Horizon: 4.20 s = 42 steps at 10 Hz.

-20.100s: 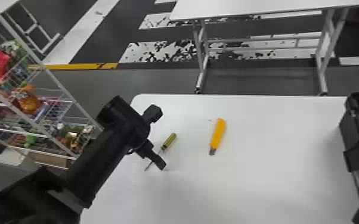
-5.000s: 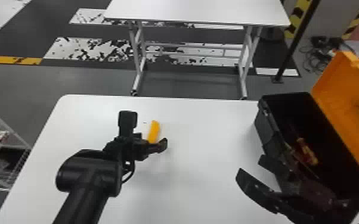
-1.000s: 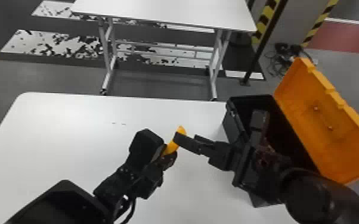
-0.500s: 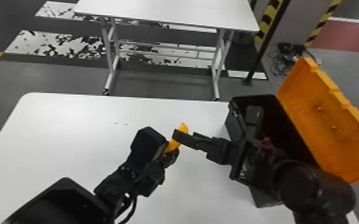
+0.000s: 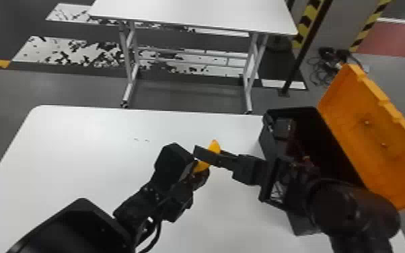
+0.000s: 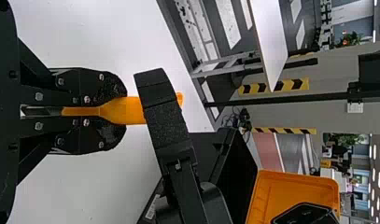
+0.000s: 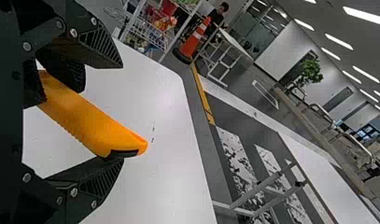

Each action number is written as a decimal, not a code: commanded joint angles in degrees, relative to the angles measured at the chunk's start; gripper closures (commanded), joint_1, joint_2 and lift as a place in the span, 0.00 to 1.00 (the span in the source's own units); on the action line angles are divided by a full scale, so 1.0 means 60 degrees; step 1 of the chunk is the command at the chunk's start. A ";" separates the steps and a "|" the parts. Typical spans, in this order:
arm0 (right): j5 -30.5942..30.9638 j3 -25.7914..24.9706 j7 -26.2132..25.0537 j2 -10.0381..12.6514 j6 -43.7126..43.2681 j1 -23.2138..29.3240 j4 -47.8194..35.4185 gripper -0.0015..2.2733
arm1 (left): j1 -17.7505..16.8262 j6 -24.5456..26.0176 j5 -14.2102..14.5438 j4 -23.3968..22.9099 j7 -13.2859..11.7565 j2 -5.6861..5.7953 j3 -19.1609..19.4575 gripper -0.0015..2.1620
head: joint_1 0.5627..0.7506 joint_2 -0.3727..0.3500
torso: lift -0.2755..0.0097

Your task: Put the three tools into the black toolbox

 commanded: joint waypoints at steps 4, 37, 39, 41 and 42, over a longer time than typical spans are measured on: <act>0.0102 0.0093 -0.0282 -0.0015 0.0117 0.0050 -0.0117 0.98 | -0.0191 -0.0029 0.0049 0.0366 0.0015 -0.0129 -0.0109 0.88 | 0.70 0.38 | 0.79; 0.1084 -0.1489 -0.0062 -0.0600 -0.5391 0.3697 -0.2212 0.03 | 0.2534 -0.2490 0.0971 -0.0425 -0.0776 -0.0290 0.3787 0.03 | 0.70 0.22 | 0.79; 0.1860 -0.0683 -0.0780 -0.0264 -0.5830 0.3814 -0.2124 0.03 | 0.2622 -0.4395 0.0971 0.0278 -0.0160 -0.0290 0.4285 0.03 | 0.70 0.35 | 0.79; 0.2153 -0.0581 -0.1513 -0.0205 -0.7207 0.4371 -0.2344 0.03 | 0.3047 -0.6797 0.1162 0.0703 0.0118 -0.0246 0.4959 0.03 | 0.70 0.49 | 0.79; 0.2299 -0.0654 -0.1937 -0.0176 -0.7998 0.4620 -0.2329 0.02 | 0.3237 -0.8438 0.1396 0.1084 0.0177 -0.0202 0.5223 0.03 | 0.70 0.52 | 0.79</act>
